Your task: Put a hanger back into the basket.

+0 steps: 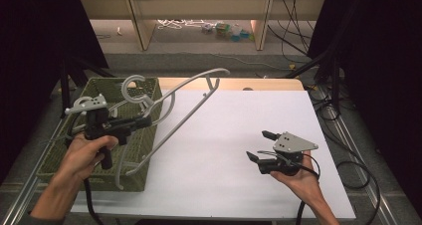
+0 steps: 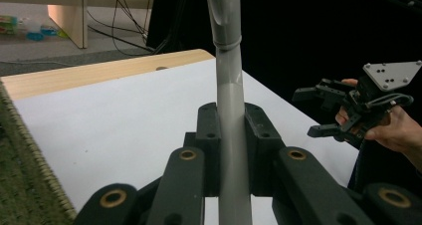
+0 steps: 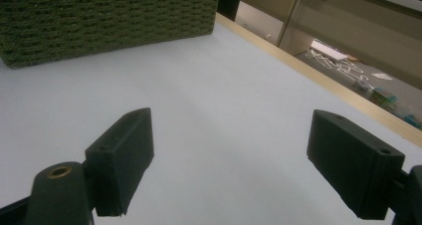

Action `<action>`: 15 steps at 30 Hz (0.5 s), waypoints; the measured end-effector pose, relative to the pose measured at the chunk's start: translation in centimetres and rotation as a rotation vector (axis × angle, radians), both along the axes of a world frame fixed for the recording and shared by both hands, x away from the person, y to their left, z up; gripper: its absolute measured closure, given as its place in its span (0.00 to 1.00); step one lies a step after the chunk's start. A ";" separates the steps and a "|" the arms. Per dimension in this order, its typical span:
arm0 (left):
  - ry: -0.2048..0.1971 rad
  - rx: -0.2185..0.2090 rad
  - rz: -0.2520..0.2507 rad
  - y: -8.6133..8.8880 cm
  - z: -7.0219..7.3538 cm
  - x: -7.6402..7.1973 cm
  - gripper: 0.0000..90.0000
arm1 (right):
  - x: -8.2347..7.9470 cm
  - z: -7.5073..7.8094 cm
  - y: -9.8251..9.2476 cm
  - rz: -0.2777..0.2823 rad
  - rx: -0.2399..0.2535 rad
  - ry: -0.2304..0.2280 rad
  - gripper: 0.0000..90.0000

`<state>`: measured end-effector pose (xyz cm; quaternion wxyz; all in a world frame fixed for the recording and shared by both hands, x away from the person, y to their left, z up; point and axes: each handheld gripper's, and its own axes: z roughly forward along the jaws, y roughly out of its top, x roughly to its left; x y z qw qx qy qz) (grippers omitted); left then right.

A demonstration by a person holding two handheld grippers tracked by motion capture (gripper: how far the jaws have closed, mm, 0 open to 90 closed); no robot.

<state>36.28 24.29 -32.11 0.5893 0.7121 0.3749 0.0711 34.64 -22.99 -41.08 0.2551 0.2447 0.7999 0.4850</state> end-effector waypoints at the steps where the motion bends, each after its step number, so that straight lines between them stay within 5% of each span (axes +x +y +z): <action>1: 0.002 -0.002 0.007 0.3 0.1 0.1 0.88 | 0.0 -0.1 0.0 0.002 -0.005 0.000 0.22; 15: 0.038 0.018 0.060 3.2 0.7 1.1 0.88 | -0.4 -0.7 0.3 0.026 -0.003 0.021 0.23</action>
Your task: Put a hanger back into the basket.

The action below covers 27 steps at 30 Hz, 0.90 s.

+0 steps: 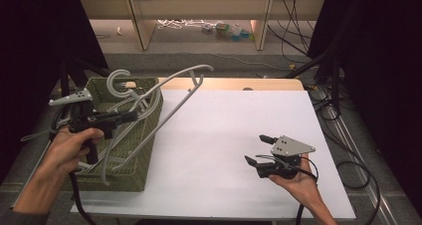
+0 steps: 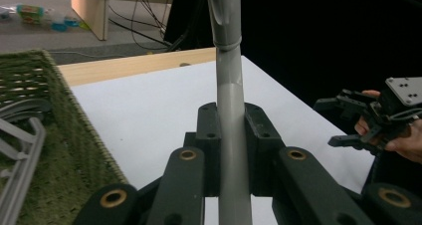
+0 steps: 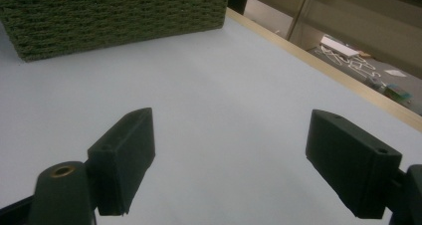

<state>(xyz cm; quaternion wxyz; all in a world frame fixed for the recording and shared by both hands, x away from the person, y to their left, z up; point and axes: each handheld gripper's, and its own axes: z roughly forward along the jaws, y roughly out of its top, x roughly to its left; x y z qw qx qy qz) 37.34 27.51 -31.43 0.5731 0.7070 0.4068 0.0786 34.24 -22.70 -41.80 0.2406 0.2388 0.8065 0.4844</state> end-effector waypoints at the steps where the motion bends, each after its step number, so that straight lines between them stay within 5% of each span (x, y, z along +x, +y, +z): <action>1: 0.002 -0.001 0.004 0.3 0.0 0.1 0.88 | 0.0 -0.1 0.0 -0.004 0.003 -0.006 0.23; 27: 0.049 0.062 0.139 8.3 -0.3 3.1 0.88 | -0.3 -0.5 0.1 0.024 -0.005 0.030 0.23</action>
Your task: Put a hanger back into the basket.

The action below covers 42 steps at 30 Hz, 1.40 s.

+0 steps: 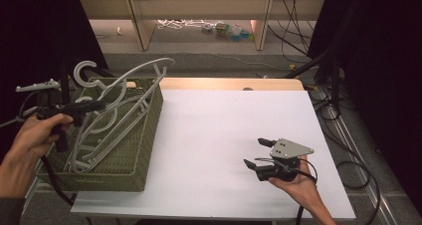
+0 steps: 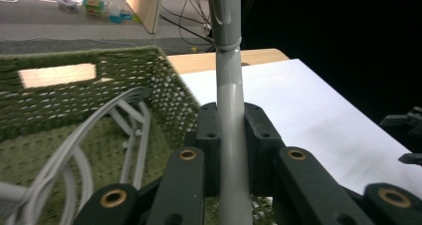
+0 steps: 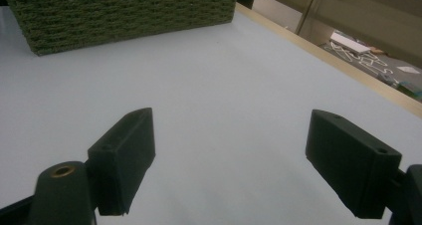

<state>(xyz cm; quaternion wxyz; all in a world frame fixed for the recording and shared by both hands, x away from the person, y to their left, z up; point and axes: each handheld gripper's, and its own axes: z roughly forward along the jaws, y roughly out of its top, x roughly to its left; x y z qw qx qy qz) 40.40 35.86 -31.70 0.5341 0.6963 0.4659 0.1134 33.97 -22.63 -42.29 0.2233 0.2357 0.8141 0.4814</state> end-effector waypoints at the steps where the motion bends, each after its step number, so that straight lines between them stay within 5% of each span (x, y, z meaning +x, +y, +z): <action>1: 0.001 0.003 0.003 0.3 -0.1 0.1 0.88 | 0.0 0.0 0.0 0.000 -0.001 0.001 0.23; 10: 0.006 -0.002 0.037 2.7 -0.4 0.4 0.88 | 0.0 -0.2 0.1 0.008 -0.005 0.007 0.23; 25: 0.034 0.060 0.052 4.5 -1.2 1.0 0.88 | 0.0 -0.4 0.2 0.012 -0.004 0.006 0.23; 28: 0.036 0.054 0.060 4.9 -1.6 1.1 0.88 | 0.0 -0.4 0.2 0.016 -0.007 0.011 0.23; 36: 0.076 0.129 0.055 5.3 -2.7 1.8 0.88 | 0.0 -0.4 0.3 0.021 -0.004 0.008 0.23; 42: 0.105 0.108 0.041 5.9 -4.5 1.8 0.88 | 0.0 -0.4 0.1 0.019 0.000 0.007 0.23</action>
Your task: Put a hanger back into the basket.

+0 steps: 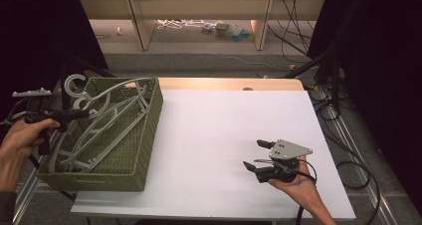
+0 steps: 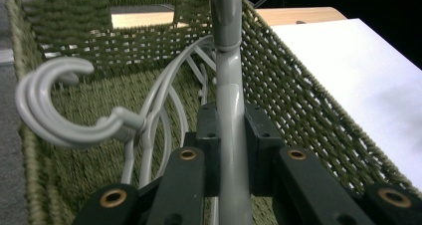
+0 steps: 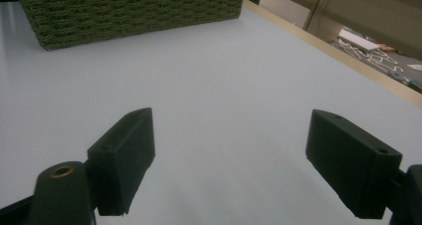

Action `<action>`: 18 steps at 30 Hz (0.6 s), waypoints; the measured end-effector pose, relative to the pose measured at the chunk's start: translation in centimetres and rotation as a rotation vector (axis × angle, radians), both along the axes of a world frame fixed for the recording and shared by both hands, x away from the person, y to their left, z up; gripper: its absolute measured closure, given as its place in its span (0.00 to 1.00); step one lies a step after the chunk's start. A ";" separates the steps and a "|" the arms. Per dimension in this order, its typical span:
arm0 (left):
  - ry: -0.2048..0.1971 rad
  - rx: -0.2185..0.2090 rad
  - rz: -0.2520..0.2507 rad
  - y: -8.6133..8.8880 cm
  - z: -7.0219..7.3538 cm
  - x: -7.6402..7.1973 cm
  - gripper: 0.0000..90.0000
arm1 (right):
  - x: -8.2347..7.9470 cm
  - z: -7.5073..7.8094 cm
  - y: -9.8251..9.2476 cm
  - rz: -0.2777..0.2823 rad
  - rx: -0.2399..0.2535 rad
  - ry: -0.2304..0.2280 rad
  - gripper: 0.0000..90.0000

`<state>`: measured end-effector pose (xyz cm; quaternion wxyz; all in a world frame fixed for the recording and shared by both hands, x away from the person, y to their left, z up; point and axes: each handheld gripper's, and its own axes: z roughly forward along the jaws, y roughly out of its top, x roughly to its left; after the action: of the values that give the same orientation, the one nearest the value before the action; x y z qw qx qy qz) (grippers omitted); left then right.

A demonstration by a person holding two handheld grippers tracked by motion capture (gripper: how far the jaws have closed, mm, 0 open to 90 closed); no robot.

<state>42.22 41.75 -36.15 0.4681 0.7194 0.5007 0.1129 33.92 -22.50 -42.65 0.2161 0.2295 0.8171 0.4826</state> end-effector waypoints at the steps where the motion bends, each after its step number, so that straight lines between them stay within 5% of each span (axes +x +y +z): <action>1: 0.001 -0.004 -0.008 0.0 -0.1 0.0 0.88 | 0.0 0.0 0.0 0.000 -0.001 0.003 0.23; 18: 0.106 0.036 -0.015 -1.0 -2.8 1.2 0.88 | -0.1 0.1 -0.1 0.006 -0.003 0.009 0.21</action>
<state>43.44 40.73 -38.91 0.4288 0.7362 0.5174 0.0802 33.85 -22.58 -42.59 0.2113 0.2290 0.8196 0.4808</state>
